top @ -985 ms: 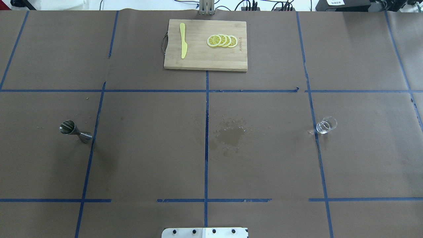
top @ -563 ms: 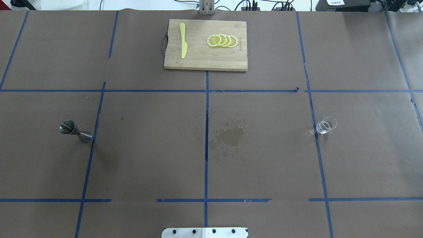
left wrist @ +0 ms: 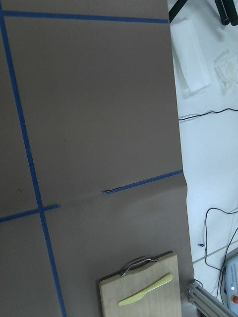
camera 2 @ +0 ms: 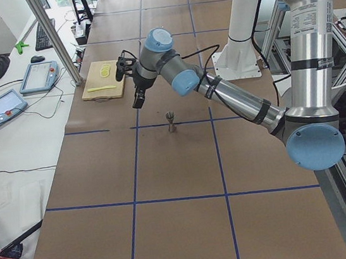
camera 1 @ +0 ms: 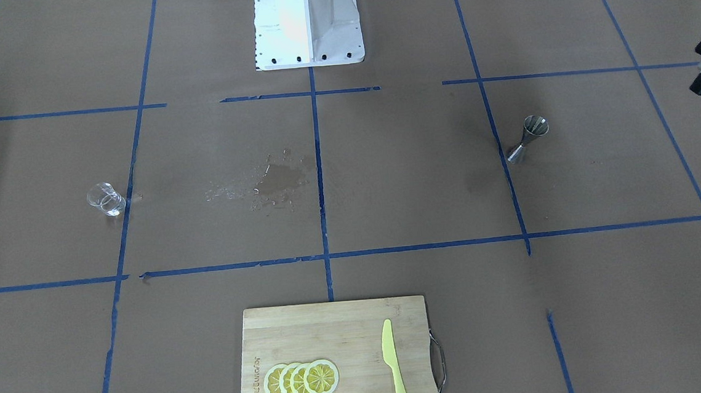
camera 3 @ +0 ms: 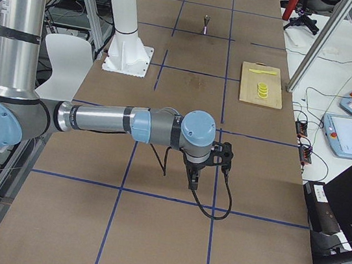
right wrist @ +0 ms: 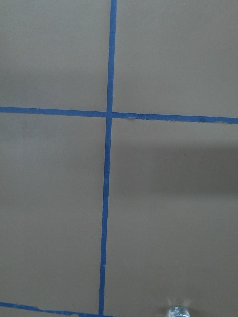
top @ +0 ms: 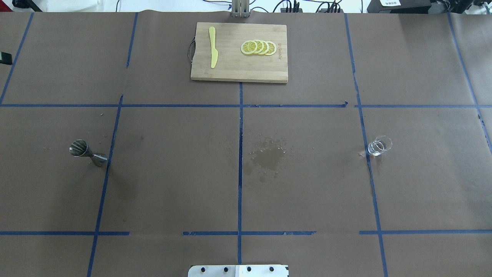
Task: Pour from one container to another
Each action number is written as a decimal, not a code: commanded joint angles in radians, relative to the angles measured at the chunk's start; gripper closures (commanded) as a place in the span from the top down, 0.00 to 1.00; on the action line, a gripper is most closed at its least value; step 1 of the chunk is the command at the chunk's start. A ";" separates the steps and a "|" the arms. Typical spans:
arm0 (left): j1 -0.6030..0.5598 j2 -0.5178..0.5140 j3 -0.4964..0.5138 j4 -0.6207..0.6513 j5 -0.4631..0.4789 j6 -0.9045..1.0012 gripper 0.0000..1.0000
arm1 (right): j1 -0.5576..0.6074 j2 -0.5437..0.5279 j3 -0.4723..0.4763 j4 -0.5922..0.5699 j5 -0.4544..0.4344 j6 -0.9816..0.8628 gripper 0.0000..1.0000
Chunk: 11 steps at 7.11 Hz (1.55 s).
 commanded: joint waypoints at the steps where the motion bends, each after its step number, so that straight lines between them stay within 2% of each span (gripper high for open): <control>1: 0.298 0.092 -0.200 0.098 0.268 -0.374 1.00 | -0.002 -0.029 -0.004 0.004 0.008 0.000 1.00; 2: 0.468 0.089 -0.264 0.242 0.450 -0.546 1.00 | -0.002 -0.031 0.005 0.004 0.013 0.002 1.00; 5: 0.968 0.075 -0.259 0.462 0.918 -1.144 1.00 | -0.003 -0.020 0.005 0.004 0.016 0.003 1.00; 6: 1.018 0.067 -0.212 0.467 1.045 -1.222 1.00 | -0.003 -0.020 0.003 0.003 0.016 0.003 1.00; 7: 1.025 0.034 -0.122 0.467 1.168 -1.264 1.00 | -0.003 -0.018 0.005 0.004 0.016 0.003 1.00; 9: 1.051 0.029 0.011 0.518 1.287 -1.289 1.00 | -0.003 -0.018 0.005 0.003 0.019 0.012 1.00; 11: 1.069 0.029 0.075 0.572 1.369 -1.306 1.00 | -0.003 -0.018 0.005 0.004 0.025 0.012 1.00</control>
